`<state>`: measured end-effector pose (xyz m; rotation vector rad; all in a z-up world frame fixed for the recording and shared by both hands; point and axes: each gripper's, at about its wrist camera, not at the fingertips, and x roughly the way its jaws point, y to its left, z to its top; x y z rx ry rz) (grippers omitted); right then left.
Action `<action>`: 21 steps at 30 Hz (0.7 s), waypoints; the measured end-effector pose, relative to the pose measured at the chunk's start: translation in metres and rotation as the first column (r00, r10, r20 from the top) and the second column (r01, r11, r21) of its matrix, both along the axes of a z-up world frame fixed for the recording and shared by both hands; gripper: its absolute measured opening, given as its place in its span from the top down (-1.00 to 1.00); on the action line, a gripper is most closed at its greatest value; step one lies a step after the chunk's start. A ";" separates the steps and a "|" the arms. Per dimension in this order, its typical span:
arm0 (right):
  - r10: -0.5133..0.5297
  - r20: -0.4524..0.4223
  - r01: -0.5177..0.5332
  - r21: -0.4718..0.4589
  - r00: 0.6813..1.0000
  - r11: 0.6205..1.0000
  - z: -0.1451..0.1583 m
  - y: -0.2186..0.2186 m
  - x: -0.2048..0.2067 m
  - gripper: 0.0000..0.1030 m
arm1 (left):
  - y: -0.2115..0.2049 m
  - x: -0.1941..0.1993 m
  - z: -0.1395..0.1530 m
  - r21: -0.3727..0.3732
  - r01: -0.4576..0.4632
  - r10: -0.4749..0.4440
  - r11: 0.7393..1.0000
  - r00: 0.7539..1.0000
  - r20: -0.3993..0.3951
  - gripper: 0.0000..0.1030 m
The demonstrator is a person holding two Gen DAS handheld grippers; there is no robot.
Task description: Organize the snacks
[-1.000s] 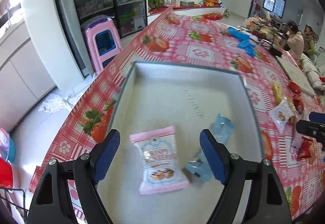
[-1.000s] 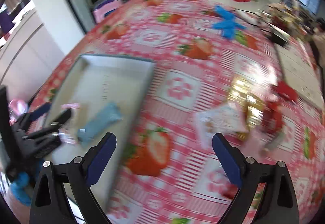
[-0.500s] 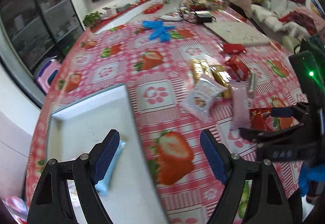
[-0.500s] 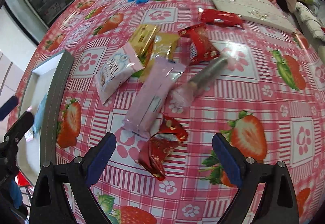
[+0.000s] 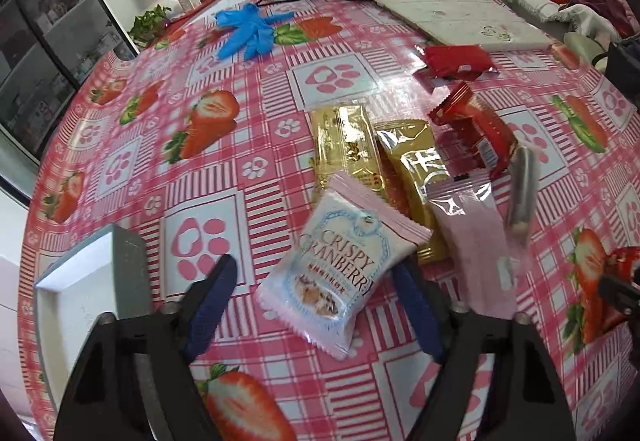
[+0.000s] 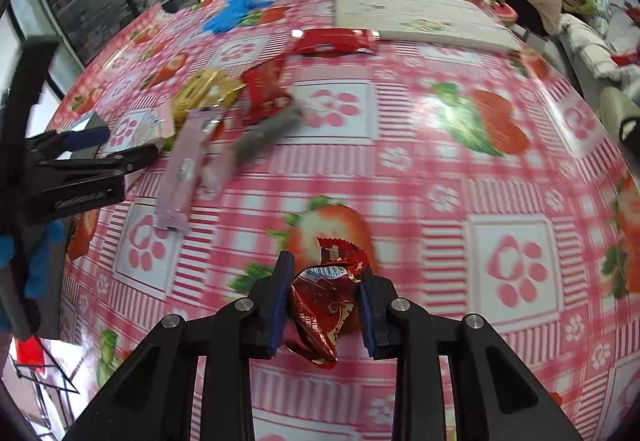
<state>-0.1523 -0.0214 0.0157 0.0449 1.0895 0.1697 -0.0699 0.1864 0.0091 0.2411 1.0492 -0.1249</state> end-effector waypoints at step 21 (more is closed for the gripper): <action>-0.059 0.055 0.060 -0.028 0.997 0.998 -0.009 -0.021 -0.018 -1.00 | 0.009 -0.084 -0.006 -0.110 -0.167 0.177 0.980 0.979 0.097 -0.68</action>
